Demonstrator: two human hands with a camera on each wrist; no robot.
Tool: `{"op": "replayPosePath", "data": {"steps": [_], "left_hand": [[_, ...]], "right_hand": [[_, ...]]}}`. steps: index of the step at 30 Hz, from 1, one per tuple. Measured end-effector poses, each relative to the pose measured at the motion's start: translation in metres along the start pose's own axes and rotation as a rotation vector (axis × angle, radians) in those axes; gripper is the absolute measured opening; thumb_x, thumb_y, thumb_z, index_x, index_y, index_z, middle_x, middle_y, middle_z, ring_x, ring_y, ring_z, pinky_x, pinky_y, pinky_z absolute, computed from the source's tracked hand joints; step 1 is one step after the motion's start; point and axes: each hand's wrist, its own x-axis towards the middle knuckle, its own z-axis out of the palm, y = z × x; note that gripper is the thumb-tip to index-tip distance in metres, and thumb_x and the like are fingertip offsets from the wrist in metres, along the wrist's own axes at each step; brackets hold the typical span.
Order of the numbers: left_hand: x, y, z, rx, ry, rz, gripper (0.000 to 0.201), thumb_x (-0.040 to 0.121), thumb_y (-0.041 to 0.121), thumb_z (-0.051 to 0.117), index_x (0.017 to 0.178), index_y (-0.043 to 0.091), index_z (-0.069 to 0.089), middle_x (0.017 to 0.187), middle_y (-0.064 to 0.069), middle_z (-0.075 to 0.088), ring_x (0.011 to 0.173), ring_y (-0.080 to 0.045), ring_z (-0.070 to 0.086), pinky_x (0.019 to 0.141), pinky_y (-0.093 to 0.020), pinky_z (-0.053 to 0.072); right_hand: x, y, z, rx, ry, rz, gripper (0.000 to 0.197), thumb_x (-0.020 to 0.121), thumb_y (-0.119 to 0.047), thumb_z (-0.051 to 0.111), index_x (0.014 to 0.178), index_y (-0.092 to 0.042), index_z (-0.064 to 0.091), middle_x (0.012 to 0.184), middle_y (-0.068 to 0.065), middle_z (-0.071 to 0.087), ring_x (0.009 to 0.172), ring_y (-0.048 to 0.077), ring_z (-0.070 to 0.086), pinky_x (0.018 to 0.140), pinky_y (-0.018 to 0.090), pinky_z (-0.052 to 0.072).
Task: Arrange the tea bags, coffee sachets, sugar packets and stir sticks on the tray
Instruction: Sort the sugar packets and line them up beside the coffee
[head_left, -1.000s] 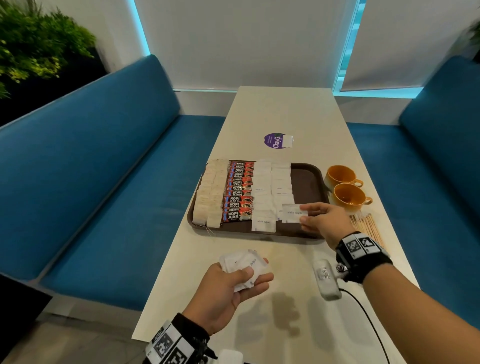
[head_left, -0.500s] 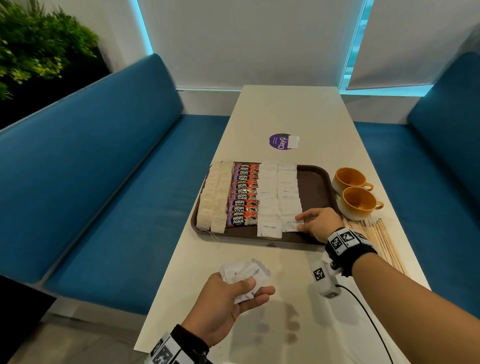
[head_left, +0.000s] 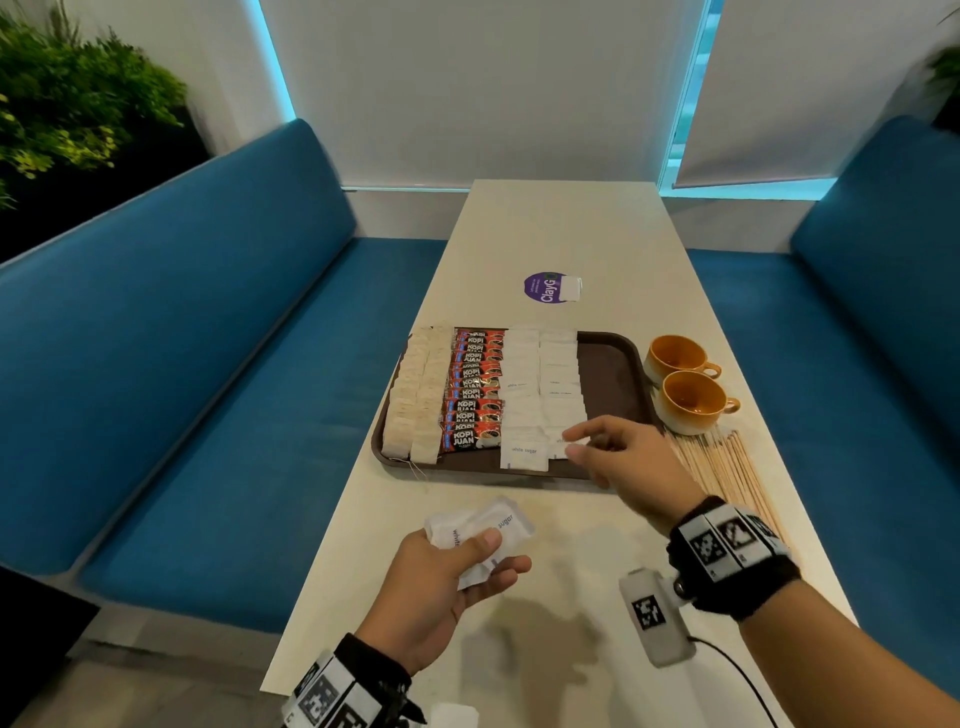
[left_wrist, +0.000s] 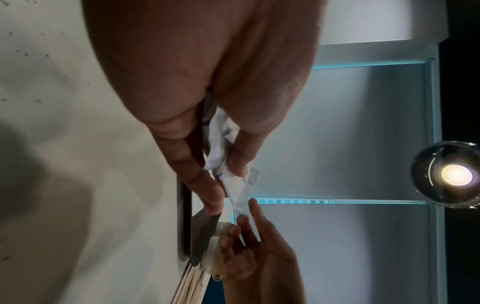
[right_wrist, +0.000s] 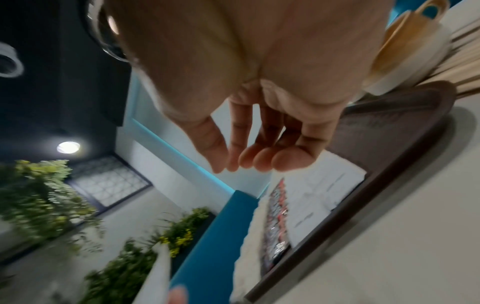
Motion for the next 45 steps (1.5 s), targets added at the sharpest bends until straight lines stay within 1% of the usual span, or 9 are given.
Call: {"op": "replayPosePath", "data": {"steps": [5, 10, 13, 15, 18, 21, 25, 35, 45], "left_hand": [[-0.006, -0.001, 0.011, 0.056, -0.007, 0.033, 0.033, 0.087, 0.013, 0.073, 0.114, -0.006, 0.070, 0.098, -0.025, 0.073, 0.078, -0.032, 0.069, 0.066, -0.028, 0.060], [-0.013, -0.005, 0.019, 0.109, -0.026, 0.044, 0.035, 0.087, 0.020, 0.074, 0.114, -0.003, 0.071, 0.095, -0.025, 0.073, 0.075, -0.030, 0.067, 0.066, -0.030, 0.059], [-0.017, -0.007, 0.023, 0.114, -0.025, 0.046, 0.036, 0.092, 0.026, 0.070, 0.115, -0.002, 0.070, 0.091, -0.023, 0.072, 0.072, -0.028, 0.065, 0.064, -0.031, 0.058], [-0.019, -0.008, 0.025, 0.106, -0.017, 0.042, 0.038, 0.095, 0.031, 0.065, 0.113, -0.002, 0.070, 0.089, -0.021, 0.072, 0.070, -0.027, 0.065, 0.063, -0.031, 0.057], [-0.021, -0.010, 0.026, 0.086, -0.023, 0.055, 0.036, 0.096, 0.030, 0.064, 0.114, -0.001, 0.070, 0.091, -0.020, 0.073, 0.071, -0.025, 0.065, 0.066, -0.031, 0.056], [-0.023, -0.013, 0.022, 0.094, -0.075, 0.086, 0.041, 0.084, 0.013, 0.074, 0.120, -0.005, 0.066, 0.093, -0.019, 0.073, 0.076, -0.024, 0.068, 0.070, -0.029, 0.056], [-0.025, -0.015, 0.021, 0.080, -0.095, 0.117, 0.037, 0.081, -0.009, 0.071, 0.118, -0.009, 0.066, 0.107, -0.028, 0.072, 0.083, -0.031, 0.071, 0.076, -0.030, 0.060], [-0.021, -0.015, 0.023, 0.029, -0.049, 0.146, 0.046, 0.071, -0.003, 0.077, 0.115, -0.011, 0.066, 0.111, -0.030, 0.071, 0.088, -0.035, 0.072, 0.077, -0.030, 0.061], [-0.023, -0.014, 0.026, 0.069, -0.066, 0.127, 0.041, 0.073, 0.007, 0.079, 0.111, -0.003, 0.067, 0.105, -0.022, 0.074, 0.082, -0.026, 0.069, 0.072, -0.030, 0.058]], "right_hand": [[-0.067, -0.010, 0.014, 0.149, -0.218, -0.032, 0.021, 0.086, -0.027, 0.080, 0.105, -0.019, 0.075, 0.095, 0.015, 0.072, 0.072, 0.016, 0.066, 0.069, 0.029, 0.058], [-0.101, 0.000, 0.023, 0.356, -0.177, -0.062, 0.031, 0.082, 0.003, 0.079, 0.102, 0.004, 0.055, 0.091, 0.029, 0.064, 0.072, 0.035, 0.069, 0.068, 0.040, 0.062], [-0.109, 0.006, 0.024, 0.390, -0.116, -0.085, 0.021, 0.083, 0.009, 0.076, 0.095, 0.009, 0.060, 0.086, 0.030, 0.067, 0.072, 0.039, 0.069, 0.068, 0.041, 0.063], [-0.113, 0.007, 0.024, 0.387, -0.092, -0.095, 0.013, 0.084, 0.009, 0.076, 0.094, 0.004, 0.071, 0.085, 0.029, 0.070, 0.070, 0.038, 0.069, 0.068, 0.040, 0.062], [-0.118, 0.008, 0.024, 0.359, -0.061, -0.114, 0.021, 0.083, 0.008, 0.076, 0.099, -0.006, 0.078, 0.085, 0.022, 0.073, 0.067, 0.033, 0.070, 0.068, 0.038, 0.062], [-0.119, 0.008, 0.023, 0.315, -0.030, -0.103, 0.031, 0.082, 0.006, 0.078, 0.107, -0.013, 0.077, 0.077, 0.019, 0.075, 0.064, 0.029, 0.070, 0.072, 0.036, 0.061], [-0.120, 0.008, 0.022, 0.309, -0.003, -0.091, 0.037, 0.082, 0.003, 0.080, 0.113, -0.017, 0.076, 0.077, 0.016, 0.076, 0.066, 0.030, 0.072, 0.073, 0.035, 0.061], [-0.116, 0.006, 0.015, 0.331, 0.005, -0.101, 0.022, 0.083, -0.002, 0.080, 0.099, -0.015, 0.082, 0.084, 0.015, 0.078, 0.076, 0.034, 0.075, 0.081, 0.041, 0.062], [-0.115, 0.008, 0.008, 0.297, -0.024, -0.105, 0.038, 0.083, 0.003, 0.078, 0.111, -0.021, 0.078, 0.079, 0.015, 0.076, 0.072, 0.025, 0.072, 0.081, 0.034, 0.060]]}}
